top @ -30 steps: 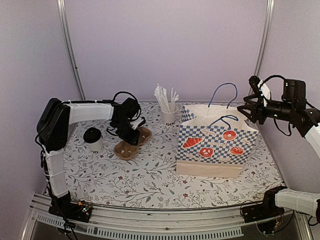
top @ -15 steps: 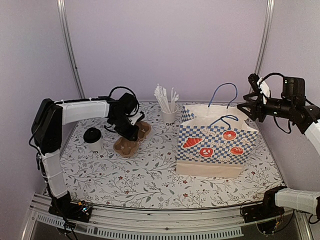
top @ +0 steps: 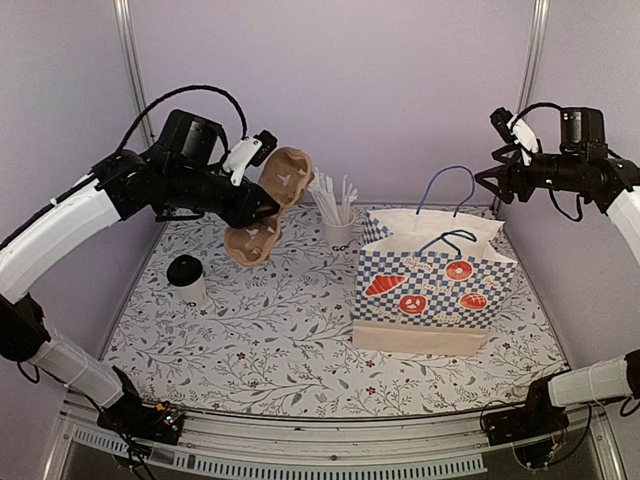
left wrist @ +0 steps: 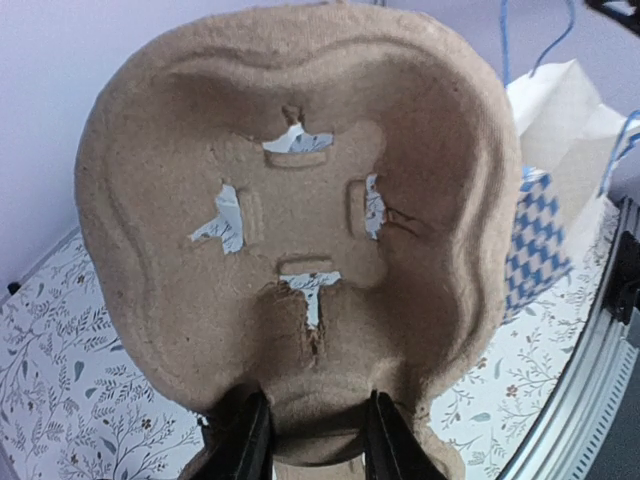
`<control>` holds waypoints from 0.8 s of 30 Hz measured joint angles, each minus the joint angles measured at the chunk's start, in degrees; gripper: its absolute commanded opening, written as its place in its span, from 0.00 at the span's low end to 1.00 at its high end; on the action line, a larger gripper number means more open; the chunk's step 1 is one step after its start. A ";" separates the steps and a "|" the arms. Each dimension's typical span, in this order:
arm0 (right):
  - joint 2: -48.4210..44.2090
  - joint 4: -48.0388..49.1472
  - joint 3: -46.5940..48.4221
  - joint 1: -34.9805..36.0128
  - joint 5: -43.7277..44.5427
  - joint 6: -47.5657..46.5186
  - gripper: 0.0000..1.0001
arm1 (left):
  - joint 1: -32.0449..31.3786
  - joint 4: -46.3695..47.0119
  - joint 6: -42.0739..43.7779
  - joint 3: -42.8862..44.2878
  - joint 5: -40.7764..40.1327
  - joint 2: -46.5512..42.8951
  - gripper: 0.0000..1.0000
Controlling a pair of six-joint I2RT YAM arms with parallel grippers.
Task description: Pack the takeout coffee
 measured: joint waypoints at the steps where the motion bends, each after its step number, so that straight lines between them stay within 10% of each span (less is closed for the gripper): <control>1: 1.36 -1.84 1.22 -0.11 -1.07 -1.25 0.77 | -0.76 0.22 0.11 0.46 0.59 -1.18 0.28; 14: 10.67 -15.04 4.24 1.03 -9.77 -9.44 0.69 | -9.84 6.56 1.86 3.13 9.62 -5.99 0.28; 24: 17.73 -16.52 4.59 5.31 -8.87 -10.97 0.06 | -13.92 9.01 4.24 6.80 12.00 -5.01 0.28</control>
